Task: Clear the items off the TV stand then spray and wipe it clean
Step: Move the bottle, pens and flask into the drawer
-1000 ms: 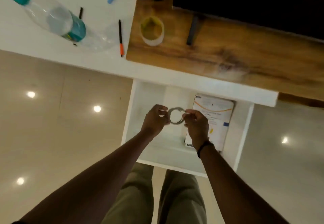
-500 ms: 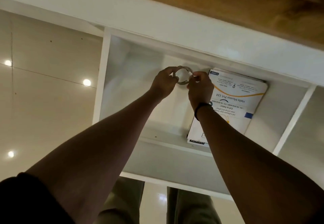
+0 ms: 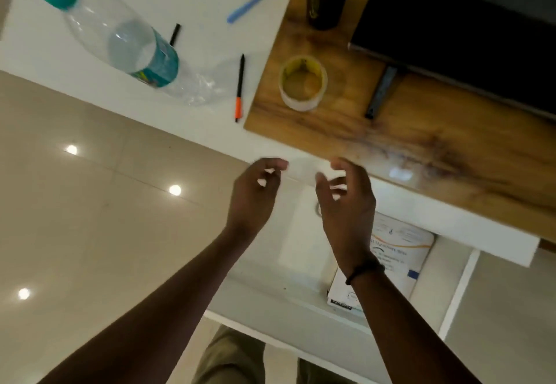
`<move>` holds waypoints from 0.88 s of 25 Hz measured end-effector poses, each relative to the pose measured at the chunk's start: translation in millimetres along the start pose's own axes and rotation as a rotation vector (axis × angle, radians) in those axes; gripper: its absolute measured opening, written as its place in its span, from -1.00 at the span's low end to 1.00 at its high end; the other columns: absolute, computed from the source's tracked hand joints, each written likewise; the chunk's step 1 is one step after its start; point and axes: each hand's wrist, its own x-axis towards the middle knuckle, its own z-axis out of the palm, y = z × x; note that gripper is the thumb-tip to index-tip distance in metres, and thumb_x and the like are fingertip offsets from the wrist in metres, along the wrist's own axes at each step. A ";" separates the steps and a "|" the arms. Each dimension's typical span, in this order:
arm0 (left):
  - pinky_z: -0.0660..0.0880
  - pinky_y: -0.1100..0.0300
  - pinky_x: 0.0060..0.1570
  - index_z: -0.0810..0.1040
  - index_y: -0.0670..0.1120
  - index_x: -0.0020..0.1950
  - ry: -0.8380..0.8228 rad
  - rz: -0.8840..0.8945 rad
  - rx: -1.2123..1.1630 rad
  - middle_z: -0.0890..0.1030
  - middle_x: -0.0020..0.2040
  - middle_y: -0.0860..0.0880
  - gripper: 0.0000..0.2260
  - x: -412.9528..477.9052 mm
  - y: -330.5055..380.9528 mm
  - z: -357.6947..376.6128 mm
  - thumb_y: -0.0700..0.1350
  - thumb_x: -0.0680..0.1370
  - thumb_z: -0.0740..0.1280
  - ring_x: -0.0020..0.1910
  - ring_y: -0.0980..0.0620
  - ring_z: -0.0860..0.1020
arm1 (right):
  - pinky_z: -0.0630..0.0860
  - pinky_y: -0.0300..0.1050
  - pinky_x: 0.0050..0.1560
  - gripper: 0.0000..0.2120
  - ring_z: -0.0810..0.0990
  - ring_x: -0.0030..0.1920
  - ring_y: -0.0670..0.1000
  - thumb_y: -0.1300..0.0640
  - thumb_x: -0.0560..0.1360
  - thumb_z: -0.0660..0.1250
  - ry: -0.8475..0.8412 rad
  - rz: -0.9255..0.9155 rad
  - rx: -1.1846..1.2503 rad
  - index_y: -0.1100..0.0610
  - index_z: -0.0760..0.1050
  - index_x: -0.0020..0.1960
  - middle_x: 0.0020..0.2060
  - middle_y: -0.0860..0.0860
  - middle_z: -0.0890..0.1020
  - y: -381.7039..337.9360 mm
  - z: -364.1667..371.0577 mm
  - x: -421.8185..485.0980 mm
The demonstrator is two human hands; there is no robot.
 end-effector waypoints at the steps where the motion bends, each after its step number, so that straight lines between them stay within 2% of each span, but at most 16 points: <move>1: 0.55 0.29 0.08 0.65 -0.07 0.12 0.085 0.012 0.003 0.68 0.08 0.07 -0.81 15.3 4.9 -11.0 -0.30 0.62 0.32 0.06 0.16 0.63 | 0.63 -0.09 0.01 -0.67 0.62 0.05 -0.02 0.10 0.58 0.44 0.008 -0.036 -0.002 0.11 0.53 0.31 0.22 -0.03 0.59 -15.2 3.6 14.0; 3: 0.57 0.21 0.12 0.63 -0.11 0.20 0.224 -0.013 0.034 0.67 0.14 0.00 -0.82 53.4 8.4 -29.0 -0.24 0.62 0.35 0.08 0.09 0.61 | 0.56 -0.08 0.19 -0.53 0.52 0.30 0.06 0.05 0.55 0.47 -0.008 -0.142 -0.114 0.15 0.48 0.40 0.36 0.08 0.53 -34.8 18.5 44.5; 4: 0.54 0.23 0.16 0.62 -0.10 0.27 0.258 -0.033 0.079 0.65 0.20 -0.02 -0.77 74.6 7.0 -35.7 -0.19 0.62 0.36 0.14 0.07 0.60 | 0.51 -0.06 0.26 -0.43 0.45 0.39 0.09 -0.01 0.53 0.49 -0.016 -0.185 -0.211 0.16 0.43 0.46 0.43 0.11 0.47 -40.2 28.1 60.9; 7: 0.34 0.32 0.25 0.51 -0.07 0.45 0.237 -0.090 0.317 0.58 0.35 -0.03 -0.62 129.7 -4.4 -49.8 -0.03 0.65 0.33 0.32 0.05 0.53 | 0.39 -0.01 0.35 -0.12 0.33 0.49 0.15 -0.24 0.44 0.50 0.007 -0.257 -0.478 0.12 0.26 0.59 0.55 0.13 0.32 -47.7 58.1 104.5; 9: 0.41 0.21 0.26 0.53 -0.08 0.43 0.208 -0.121 0.428 0.63 0.28 -0.04 -0.59 148.6 -11.9 -52.2 0.06 0.63 0.33 0.25 0.01 0.58 | 0.37 0.02 0.38 0.01 0.28 0.53 0.17 -0.35 0.40 0.48 -0.024 -0.262 -0.592 0.10 0.15 0.64 0.59 0.14 0.26 -48.9 73.9 124.6; 10: 0.49 0.16 0.26 0.57 -0.09 0.38 0.192 -0.136 0.456 0.67 0.19 -0.04 -0.61 153.9 -14.6 -51.1 0.08 0.62 0.35 0.17 0.00 0.63 | 0.38 0.02 0.38 0.03 0.28 0.53 0.16 -0.37 0.40 0.47 -0.044 -0.263 -0.627 0.09 0.13 0.65 0.60 0.14 0.25 -47.5 79.4 131.4; 12: 0.60 0.07 0.16 0.66 -0.10 0.18 0.153 -0.148 0.474 0.73 -0.03 -0.04 -0.70 159.6 -18.3 -49.2 0.08 0.60 0.36 -0.04 -0.01 0.69 | 0.42 0.02 0.35 -0.06 0.32 0.49 0.16 -0.30 0.43 0.47 -0.041 -0.290 -0.602 0.09 0.19 0.63 0.56 0.14 0.30 -43.9 82.4 133.7; 14: 0.64 0.02 0.02 0.69 -0.13 -0.08 0.128 -0.142 0.512 0.70 -0.22 -0.06 -0.75 157.3 -16.8 -51.9 0.02 0.56 0.33 -0.21 -0.05 0.68 | 0.48 -0.01 0.29 -0.17 0.37 0.45 0.16 -0.19 0.44 0.49 0.014 -0.325 -0.474 0.12 0.29 0.58 0.50 0.16 0.37 -37.9 76.3 116.7; 15: 0.64 0.04 -0.02 0.68 -0.12 -0.15 0.135 -0.145 0.514 0.69 -0.26 -0.04 -0.76 150.5 -15.6 -55.4 0.01 0.53 0.31 -0.23 -0.05 0.67 | 0.50 -0.04 0.27 -0.18 0.38 0.44 0.16 -0.14 0.43 0.50 0.046 -0.323 -0.403 0.13 0.31 0.57 0.48 0.18 0.38 -31.8 69.8 99.7; 17: 0.58 0.15 -0.06 0.64 -0.03 -0.10 0.191 -0.141 0.448 0.69 -0.21 0.09 -0.78 120.0 -14.9 -61.6 0.09 0.50 0.32 -0.18 0.06 0.66 | 0.50 -0.08 0.27 -0.16 0.38 0.44 0.14 -0.07 0.38 0.54 0.072 -0.264 -0.296 0.14 0.30 0.56 0.46 0.17 0.36 -11.4 53.0 52.3; 19: 0.48 0.25 -0.14 0.55 0.12 -0.06 0.218 -0.120 0.351 0.63 -0.19 0.23 -0.84 66.1 -20.2 -60.1 0.17 0.48 0.34 -0.19 0.23 0.59 | 0.45 -0.11 0.29 -0.15 0.36 0.43 0.13 -0.04 0.35 0.51 0.030 -0.163 -0.283 0.14 0.28 0.54 0.42 0.12 0.35 19.2 36.1 -4.0; 22: 0.42 0.32 -0.24 0.48 0.20 -0.07 0.027 -0.153 0.339 0.60 -0.14 0.30 -0.85 -25.9 -48.8 -36.5 0.21 0.48 0.37 -0.26 0.29 0.55 | 0.52 -0.03 0.23 -0.18 0.38 0.36 0.13 0.03 0.33 0.53 -0.065 -0.008 -0.379 0.17 0.30 0.50 0.36 0.10 0.38 78.9 22.1 -71.5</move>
